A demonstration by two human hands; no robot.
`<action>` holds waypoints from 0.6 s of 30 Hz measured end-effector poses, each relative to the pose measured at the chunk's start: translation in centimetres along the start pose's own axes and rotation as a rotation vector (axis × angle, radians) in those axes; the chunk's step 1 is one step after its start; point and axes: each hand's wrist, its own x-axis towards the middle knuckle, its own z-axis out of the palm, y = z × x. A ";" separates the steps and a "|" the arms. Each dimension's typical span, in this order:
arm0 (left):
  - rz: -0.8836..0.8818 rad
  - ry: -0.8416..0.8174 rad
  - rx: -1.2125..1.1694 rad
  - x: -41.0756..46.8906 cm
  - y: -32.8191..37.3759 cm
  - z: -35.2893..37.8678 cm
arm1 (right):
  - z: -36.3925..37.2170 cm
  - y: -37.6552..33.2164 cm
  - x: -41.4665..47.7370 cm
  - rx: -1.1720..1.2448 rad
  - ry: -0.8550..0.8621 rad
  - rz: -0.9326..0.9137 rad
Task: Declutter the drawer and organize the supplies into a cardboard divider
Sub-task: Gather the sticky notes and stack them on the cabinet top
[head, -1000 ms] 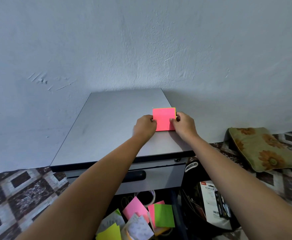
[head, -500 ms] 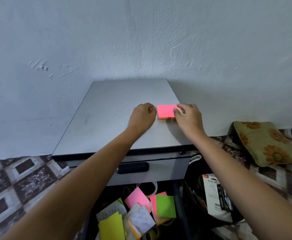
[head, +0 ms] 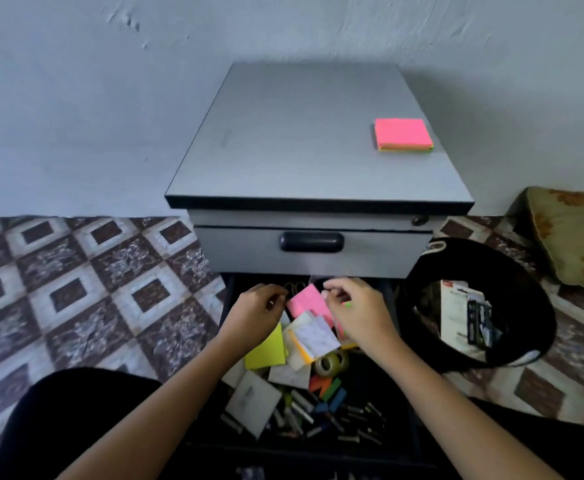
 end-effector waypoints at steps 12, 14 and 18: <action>-0.211 -0.457 0.377 -1.2 -7.8 5.8 | 10.1 8.5 -1.2 -0.362 -0.272 0.331; -0.221 -0.488 0.451 -1.2 -8.0 6.2 | 10.7 8.5 -0.9 -0.383 -0.284 0.373; -0.201 -0.453 0.519 -1.1 -8.3 6.5 | 11.4 8.3 -0.5 -0.419 -0.277 0.485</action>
